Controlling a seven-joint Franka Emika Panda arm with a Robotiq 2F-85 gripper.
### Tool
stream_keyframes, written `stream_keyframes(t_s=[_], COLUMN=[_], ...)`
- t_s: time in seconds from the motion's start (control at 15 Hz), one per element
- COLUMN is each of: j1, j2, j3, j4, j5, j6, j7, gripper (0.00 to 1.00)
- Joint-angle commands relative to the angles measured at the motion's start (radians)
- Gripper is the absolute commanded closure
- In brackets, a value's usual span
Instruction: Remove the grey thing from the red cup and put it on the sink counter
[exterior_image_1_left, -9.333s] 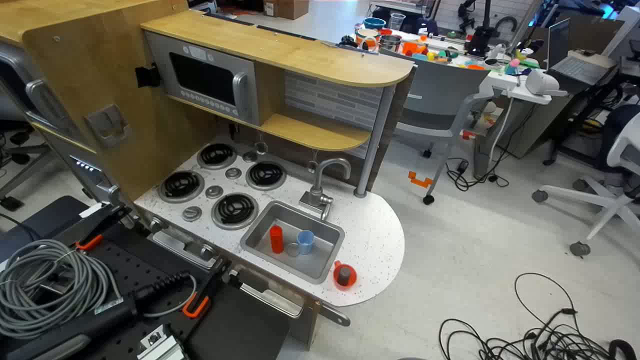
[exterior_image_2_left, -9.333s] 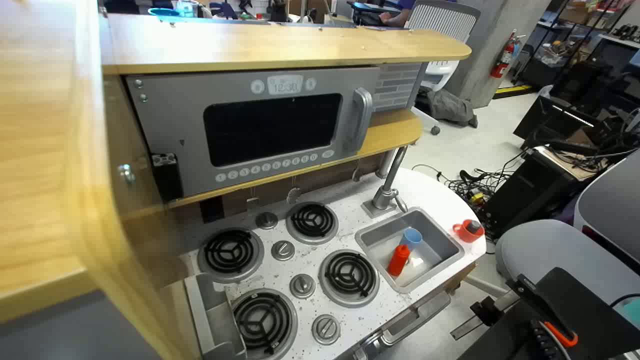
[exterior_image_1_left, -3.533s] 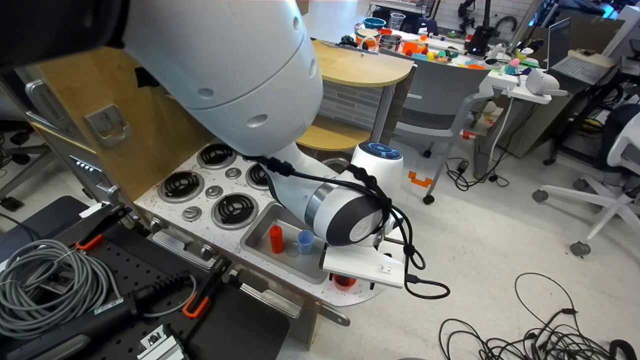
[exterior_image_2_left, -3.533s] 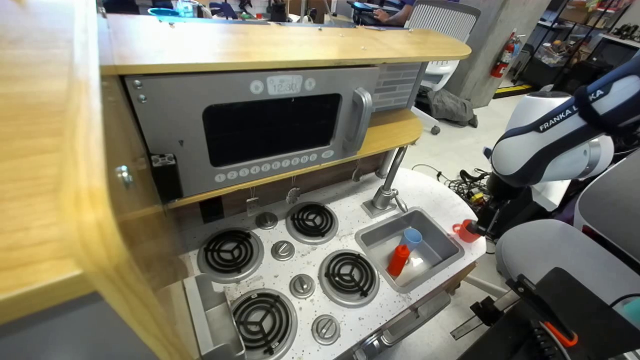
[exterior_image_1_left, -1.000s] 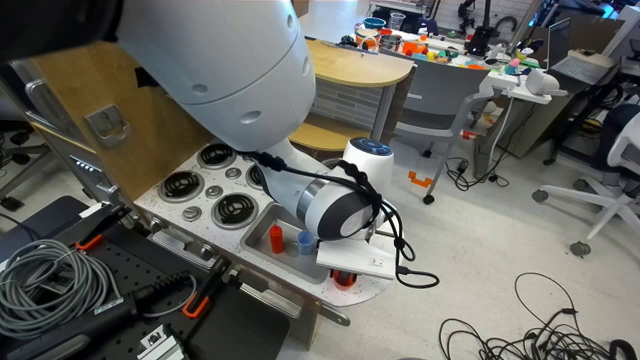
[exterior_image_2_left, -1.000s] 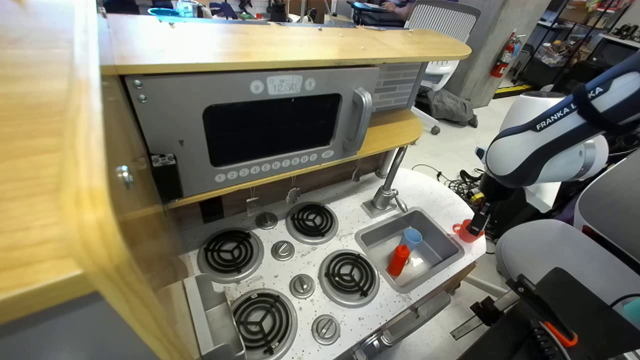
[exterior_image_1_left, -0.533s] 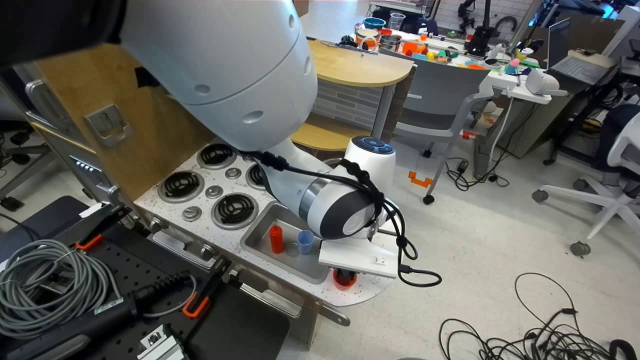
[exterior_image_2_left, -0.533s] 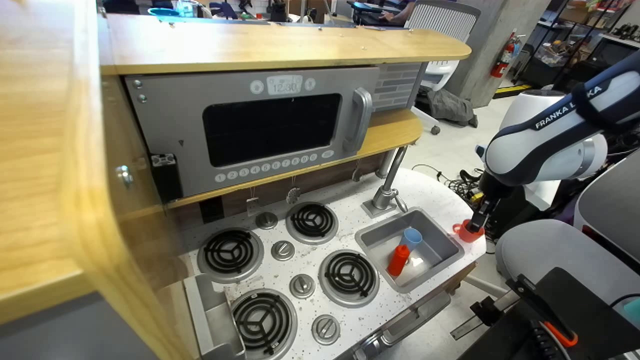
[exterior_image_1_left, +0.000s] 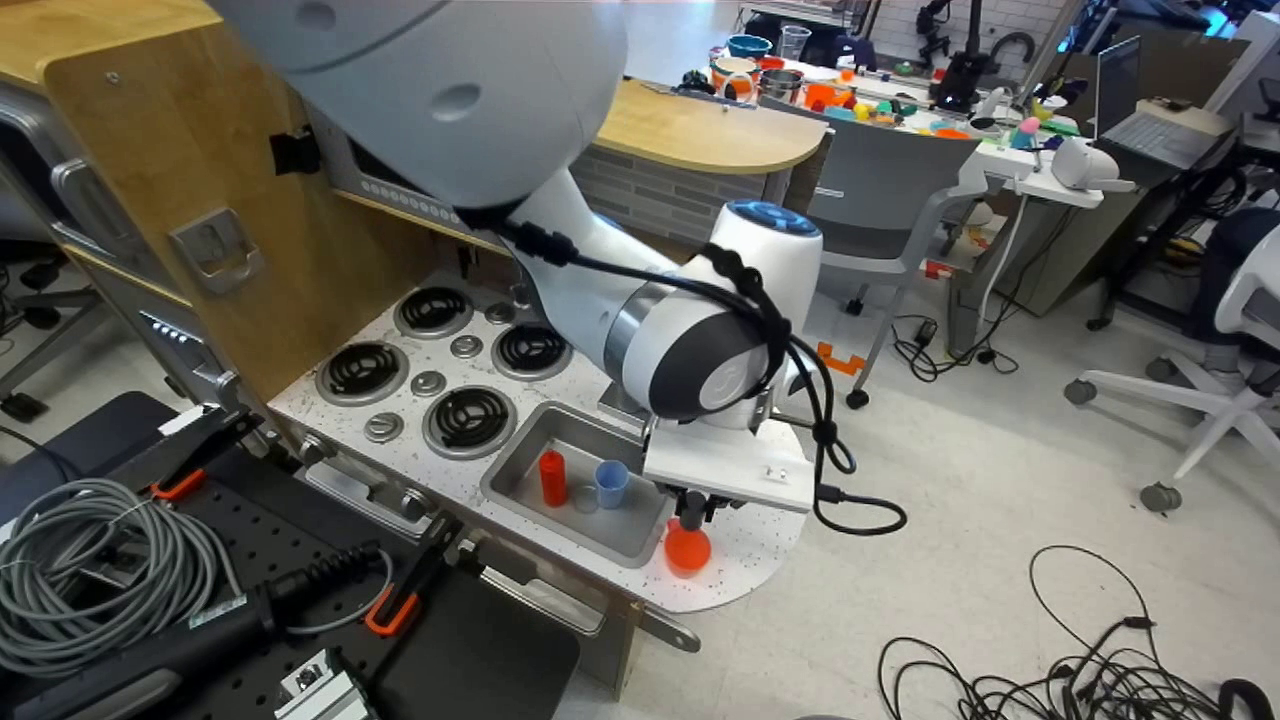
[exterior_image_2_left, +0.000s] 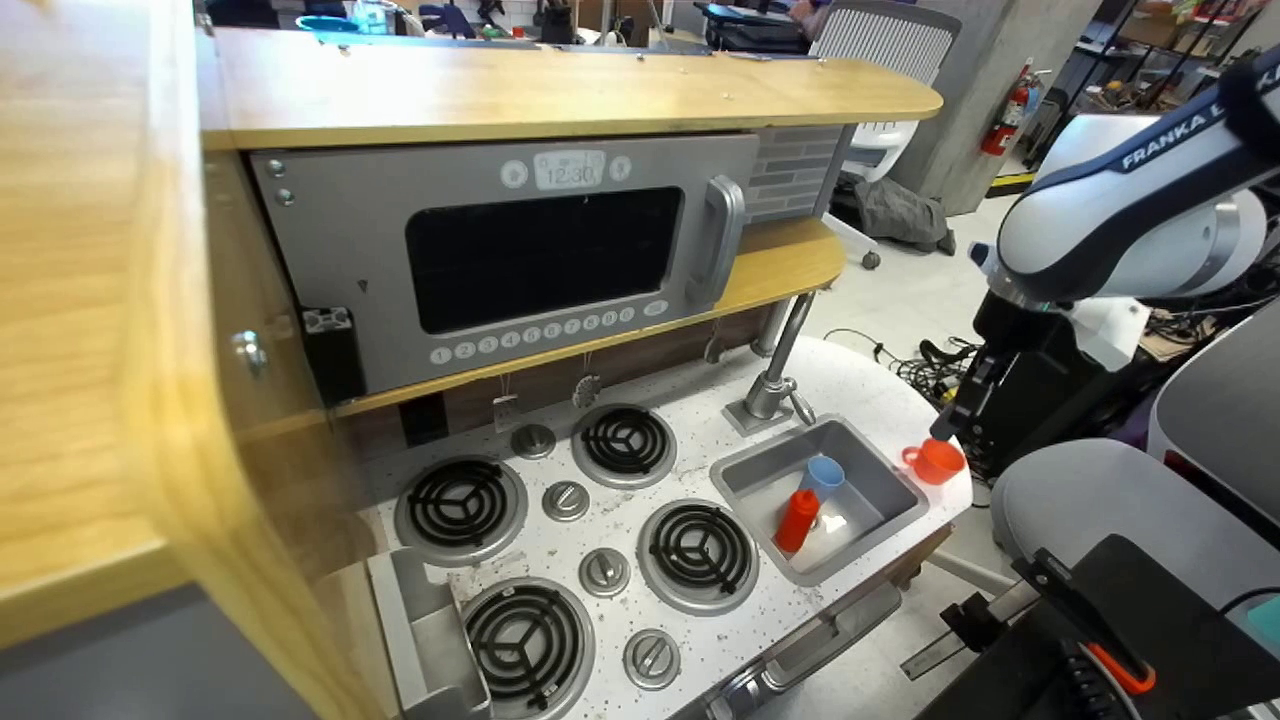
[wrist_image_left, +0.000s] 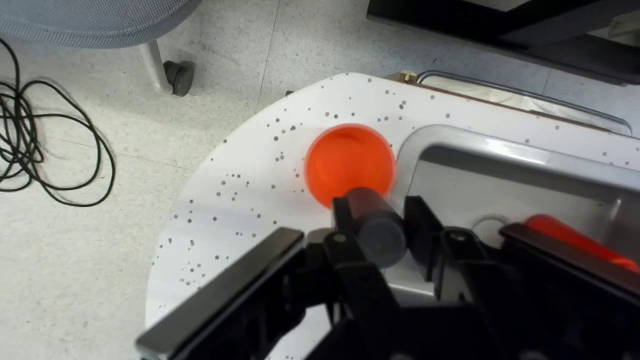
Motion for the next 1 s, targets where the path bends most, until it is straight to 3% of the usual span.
stream_keyframes(t_s=[0.0, 0.4, 0.93], j1=[-0.007, -0.005, 0.006], j2=[-0.066, 0.049, 0.31], j3=[-0.002, -0.025, -0.031], j4=[0.023, 0.229, 0.575], j5=[0.042, 0.073, 0.107], j6=[-0.055, -0.091, -0.263], j7=[0.023, 0.137, 0.307], gripper=[0.92, 0.92, 0.92])
